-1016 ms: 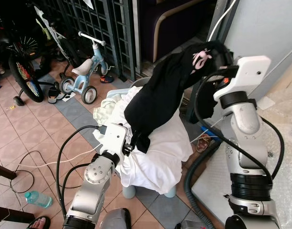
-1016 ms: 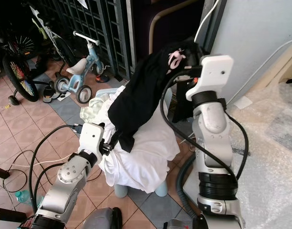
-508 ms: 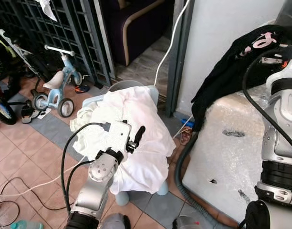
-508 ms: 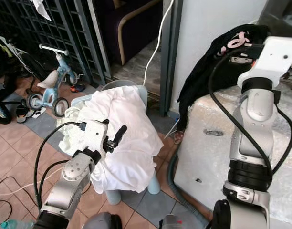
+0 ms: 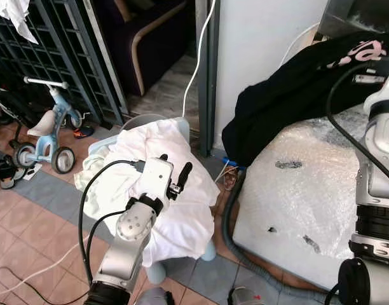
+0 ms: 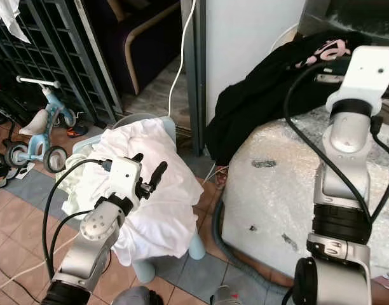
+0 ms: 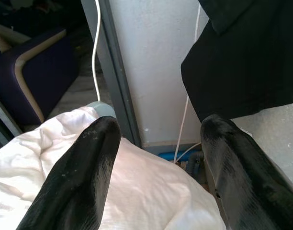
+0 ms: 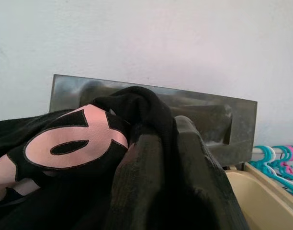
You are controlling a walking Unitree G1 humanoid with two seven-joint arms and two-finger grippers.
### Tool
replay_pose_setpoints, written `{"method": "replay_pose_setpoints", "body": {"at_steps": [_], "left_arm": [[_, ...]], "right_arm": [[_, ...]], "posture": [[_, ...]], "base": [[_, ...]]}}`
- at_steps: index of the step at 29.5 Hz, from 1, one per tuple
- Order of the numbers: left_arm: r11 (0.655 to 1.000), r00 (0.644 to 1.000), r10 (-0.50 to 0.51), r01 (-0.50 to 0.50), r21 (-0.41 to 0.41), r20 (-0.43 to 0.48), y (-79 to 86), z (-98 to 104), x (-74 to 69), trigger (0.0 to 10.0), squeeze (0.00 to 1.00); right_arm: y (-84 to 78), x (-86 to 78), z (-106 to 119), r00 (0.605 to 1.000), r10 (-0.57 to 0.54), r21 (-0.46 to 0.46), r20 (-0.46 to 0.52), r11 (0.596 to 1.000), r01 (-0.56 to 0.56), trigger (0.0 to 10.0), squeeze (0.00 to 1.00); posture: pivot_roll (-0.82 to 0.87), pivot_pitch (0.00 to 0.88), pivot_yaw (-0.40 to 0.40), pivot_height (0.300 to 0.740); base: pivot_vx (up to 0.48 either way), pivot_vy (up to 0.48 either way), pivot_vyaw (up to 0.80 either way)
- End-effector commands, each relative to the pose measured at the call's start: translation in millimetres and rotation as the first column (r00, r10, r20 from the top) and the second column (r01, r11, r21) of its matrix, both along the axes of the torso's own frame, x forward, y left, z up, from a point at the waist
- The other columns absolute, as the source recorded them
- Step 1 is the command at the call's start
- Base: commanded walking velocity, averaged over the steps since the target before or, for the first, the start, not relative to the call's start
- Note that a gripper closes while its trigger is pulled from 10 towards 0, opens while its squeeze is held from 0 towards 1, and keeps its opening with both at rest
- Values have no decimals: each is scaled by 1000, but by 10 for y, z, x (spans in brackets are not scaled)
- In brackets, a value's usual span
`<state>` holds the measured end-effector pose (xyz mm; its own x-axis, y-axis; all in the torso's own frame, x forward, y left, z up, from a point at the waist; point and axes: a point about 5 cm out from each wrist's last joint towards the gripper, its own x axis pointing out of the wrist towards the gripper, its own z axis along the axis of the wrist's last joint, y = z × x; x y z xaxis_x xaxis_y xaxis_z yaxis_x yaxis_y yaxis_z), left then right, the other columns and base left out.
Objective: Clothes washing
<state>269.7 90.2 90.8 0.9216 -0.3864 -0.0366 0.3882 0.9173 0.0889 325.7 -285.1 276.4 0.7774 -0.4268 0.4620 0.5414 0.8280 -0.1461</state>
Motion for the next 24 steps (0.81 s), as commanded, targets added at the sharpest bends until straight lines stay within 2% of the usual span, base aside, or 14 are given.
{"method": "replay_pose_setpoints", "body": {"at_steps": [1, 3, 7, 12, 16, 18, 22, 24], "left_arm": [[1000, 1000, 4, -4, 12, 18, 20, 30, 16, 10000, 0], [1000, 1000, 5, -5, 7, 21, 34, 34, 9, 10000, 0], [1000, 1000, 13, -13, 2, 17, 54, 30, 3, 10000, 0], [1000, 1000, 13, -13, -5, 14, 64, 29, -8, 10000, 0], [1000, 1000, 10, -10, -9, 12, 67, 27, -14, 10000, 0], [999, 1000, 8, -8, -47, -2, 62, 25, -17, 10000, 0], [998, 999, 34, -34, -48, -4, 90, 26, -8, 10000, 0], [997, 998, 61, -61, -37, 1, 130, 29, 5, 10000, 0]], "right_arm": [[-72, -22, 131, 998, -28, 0, 58, 1000, 28, 10000, 0], [-139, -1, 183, 998, -36, -10, 58, 999, 37, 10000, 0], [-131, 19, 129, 999, -24, 10, 38, 1000, 23, 10000, 0], [-17, 57, -17, 999, 36, 28, 1, 999, -36, 10000, 0], [67, 83, -67, 996, 86, 22, -19, 996, -85, 10000, 0], [102, 102, -92, 993, 117, 27, -26, 993, -117, 10000, 0], [165, 132, -134, 984, 176, 40, -43, 984, -174, 10000, 0], [256, 175, -169, 965, 254, 42, -57, 967, -252, 10000, 0]], "posture": [[-79, 15, 75, 740], [-77, 16, 74, 740], [-72, 20, 74, 740], [-70, 27, 77, 740], [-72, 29, 79, 740], [-70, 30, 78, 740], [-69, 31, 76, 740], [-62, 35, 72, 740]], "base": [[0, 0, -800], [0, -234, -800], [0, -472, -800], [0, -469, -690], [0, -468, 0], [0, 0, 0], [0, 0, 0], [0, 0, 0]]}}
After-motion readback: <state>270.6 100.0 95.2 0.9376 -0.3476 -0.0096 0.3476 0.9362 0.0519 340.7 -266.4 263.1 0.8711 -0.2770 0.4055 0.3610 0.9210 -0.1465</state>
